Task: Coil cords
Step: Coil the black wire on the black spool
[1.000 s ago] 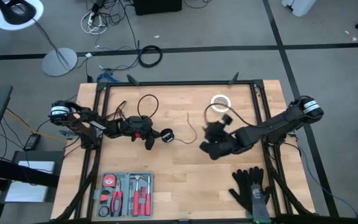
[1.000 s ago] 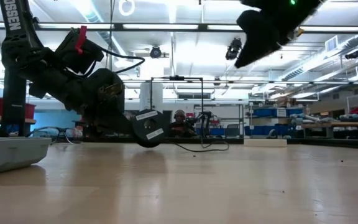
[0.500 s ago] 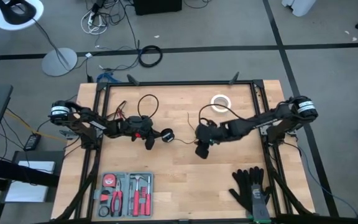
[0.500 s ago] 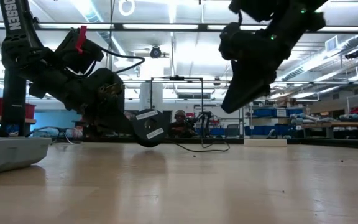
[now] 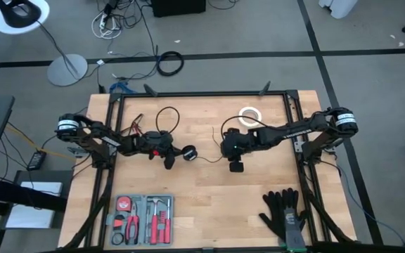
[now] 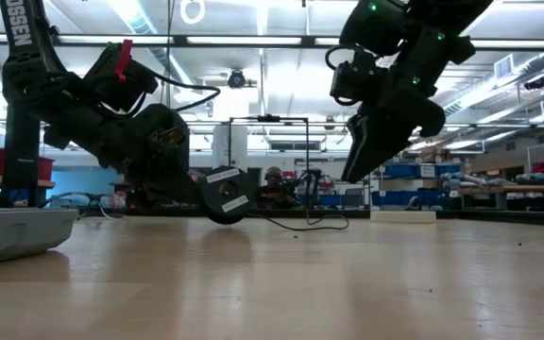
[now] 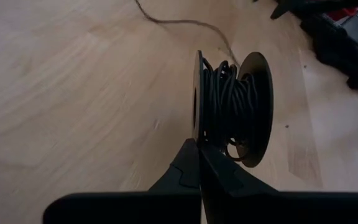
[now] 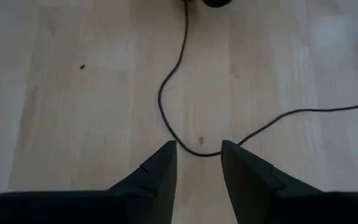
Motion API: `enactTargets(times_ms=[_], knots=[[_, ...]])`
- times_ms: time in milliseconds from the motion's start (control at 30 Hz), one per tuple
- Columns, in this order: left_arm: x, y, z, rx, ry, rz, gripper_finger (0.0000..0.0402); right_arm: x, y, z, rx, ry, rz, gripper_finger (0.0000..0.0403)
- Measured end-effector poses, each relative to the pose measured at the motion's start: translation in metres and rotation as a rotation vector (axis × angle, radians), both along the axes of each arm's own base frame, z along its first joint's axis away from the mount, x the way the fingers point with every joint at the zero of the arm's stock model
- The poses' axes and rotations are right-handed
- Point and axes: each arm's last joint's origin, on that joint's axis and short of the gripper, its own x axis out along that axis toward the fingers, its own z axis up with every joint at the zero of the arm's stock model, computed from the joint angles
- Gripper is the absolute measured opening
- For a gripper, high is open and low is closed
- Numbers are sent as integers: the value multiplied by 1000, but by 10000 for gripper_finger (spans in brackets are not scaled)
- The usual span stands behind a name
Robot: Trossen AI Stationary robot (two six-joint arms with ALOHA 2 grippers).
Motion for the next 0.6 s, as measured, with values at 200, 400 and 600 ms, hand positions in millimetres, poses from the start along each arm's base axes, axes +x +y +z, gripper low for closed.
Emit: enactTargets(times_ms=[200, 400, 600], knots=[[0, 0, 1, 1, -8, 0, 0, 9, 2, -12, 30, 21, 60, 121], [0, 0, 1, -4, -7, 3, 0, 32, 2, -38, -9, 115, 94, 105], [0, 0, 0, -13, -3, 7, 0, 42, -4, -61, -11, 247, 97, 76]])
